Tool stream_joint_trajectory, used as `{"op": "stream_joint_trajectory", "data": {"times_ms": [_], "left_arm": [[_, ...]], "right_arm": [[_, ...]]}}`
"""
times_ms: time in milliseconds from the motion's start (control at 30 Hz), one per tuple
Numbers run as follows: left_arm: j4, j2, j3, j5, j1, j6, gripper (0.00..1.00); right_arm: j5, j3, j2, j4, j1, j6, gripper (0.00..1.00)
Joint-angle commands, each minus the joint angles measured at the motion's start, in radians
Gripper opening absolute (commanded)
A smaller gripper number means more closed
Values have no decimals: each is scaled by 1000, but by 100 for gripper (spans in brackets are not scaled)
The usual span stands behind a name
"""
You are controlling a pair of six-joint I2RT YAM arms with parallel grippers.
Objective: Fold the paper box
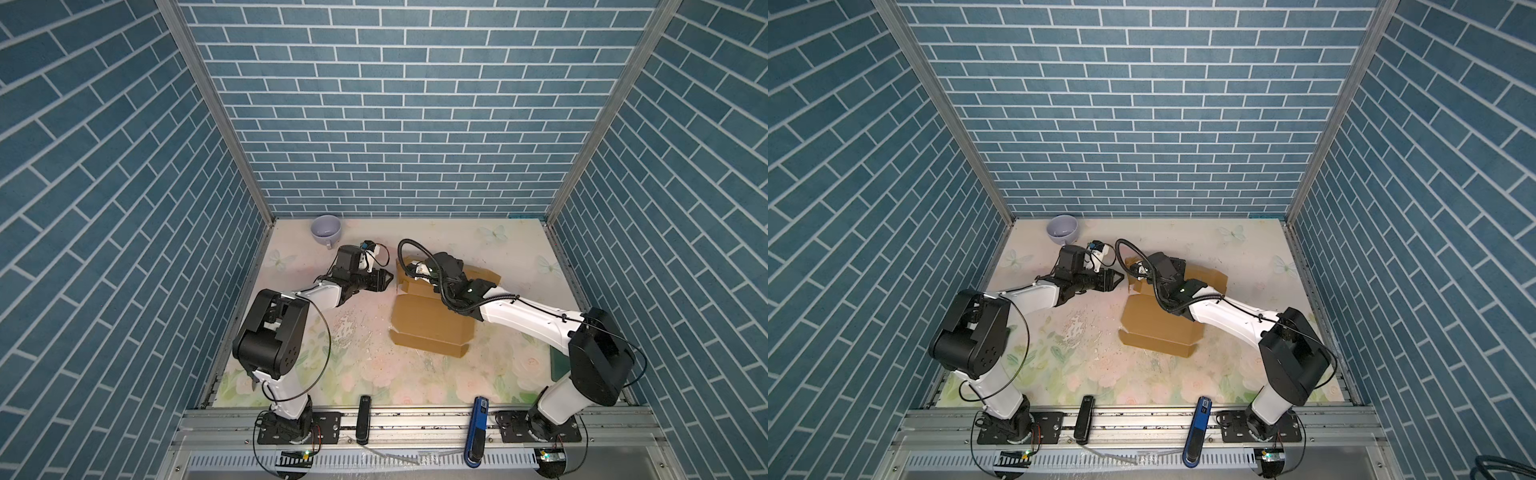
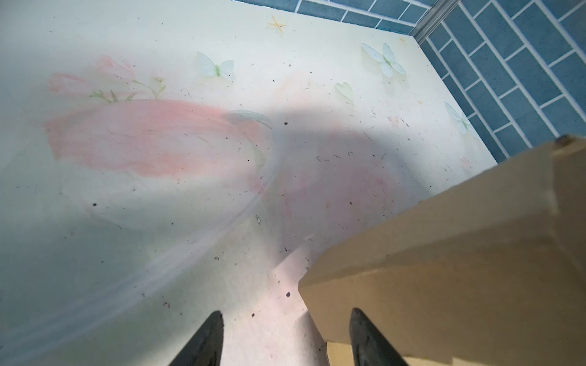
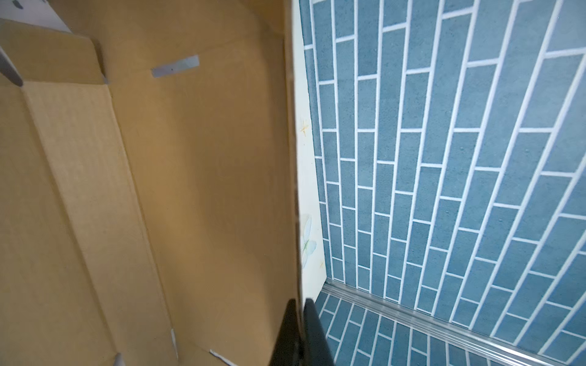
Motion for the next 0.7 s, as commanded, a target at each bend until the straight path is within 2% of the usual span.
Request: {"op": "stream_joint_trajectory", "data": {"times_ms": [0,300,667], "left_arm": [[37,16,5,-7,3,19,64],[62,28,-7,-21,3,61,65],[120,48,-38,42,3,61,65]], "right_arm": [[28,-40,18,86,12,-33,0],[61,-83,27,141,37,-28,0],[98,-127,76,202,51,-9,0]]}}
